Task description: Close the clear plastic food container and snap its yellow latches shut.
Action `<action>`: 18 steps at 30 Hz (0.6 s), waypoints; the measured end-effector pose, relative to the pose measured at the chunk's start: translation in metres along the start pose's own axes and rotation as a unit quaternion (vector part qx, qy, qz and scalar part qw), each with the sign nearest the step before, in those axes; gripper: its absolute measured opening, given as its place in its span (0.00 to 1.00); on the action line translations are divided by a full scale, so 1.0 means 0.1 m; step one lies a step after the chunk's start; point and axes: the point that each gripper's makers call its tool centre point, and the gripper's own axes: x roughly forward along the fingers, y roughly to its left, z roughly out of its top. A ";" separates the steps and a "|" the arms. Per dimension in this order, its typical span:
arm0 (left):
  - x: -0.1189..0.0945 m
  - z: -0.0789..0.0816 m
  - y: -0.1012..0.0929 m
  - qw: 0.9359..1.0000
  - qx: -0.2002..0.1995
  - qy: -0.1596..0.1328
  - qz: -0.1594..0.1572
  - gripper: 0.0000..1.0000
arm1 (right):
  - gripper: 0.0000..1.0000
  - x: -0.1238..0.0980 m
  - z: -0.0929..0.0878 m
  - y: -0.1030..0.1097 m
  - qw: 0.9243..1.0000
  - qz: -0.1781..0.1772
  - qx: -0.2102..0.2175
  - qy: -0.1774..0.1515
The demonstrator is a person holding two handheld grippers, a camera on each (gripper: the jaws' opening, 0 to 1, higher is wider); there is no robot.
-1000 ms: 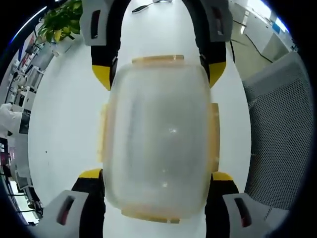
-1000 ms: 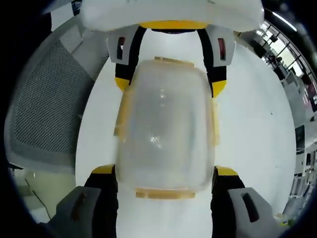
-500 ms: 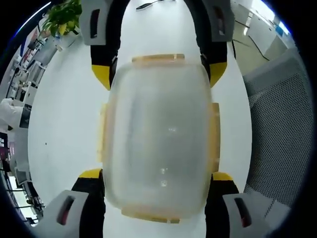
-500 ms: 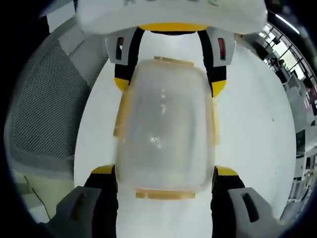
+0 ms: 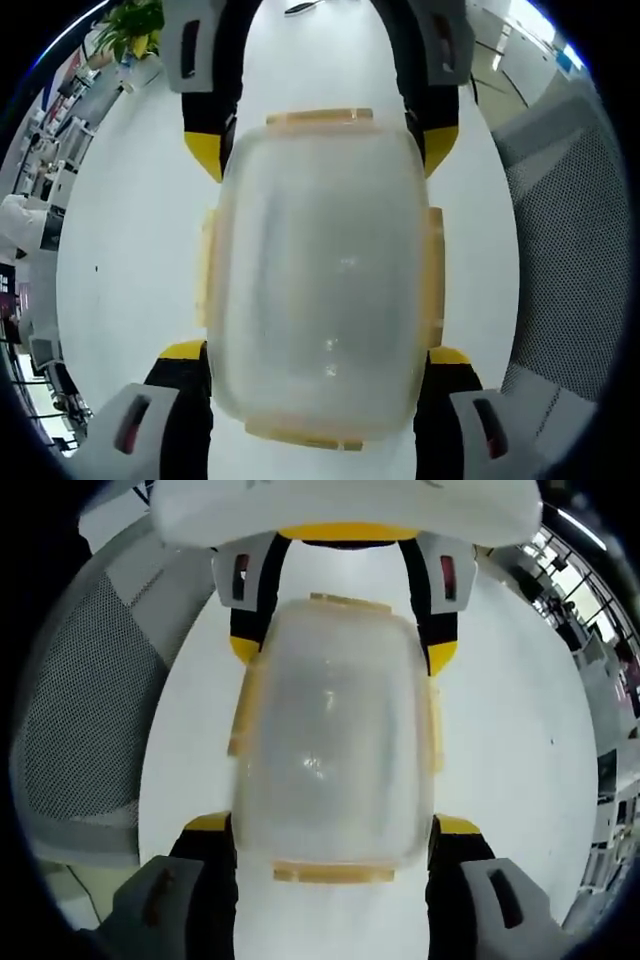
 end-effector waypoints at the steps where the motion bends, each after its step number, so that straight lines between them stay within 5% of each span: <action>1: 0.00 -0.02 0.02 1.000 0.001 -0.001 0.000 0.81 | 0.75 0.00 0.01 -0.01 1.000 0.000 0.000 0.000; 18: 0.01 -0.17 0.26 1.000 0.012 -0.013 -0.003 0.81 | 0.76 0.10 0.13 -0.24 0.999 -0.011 0.010 0.034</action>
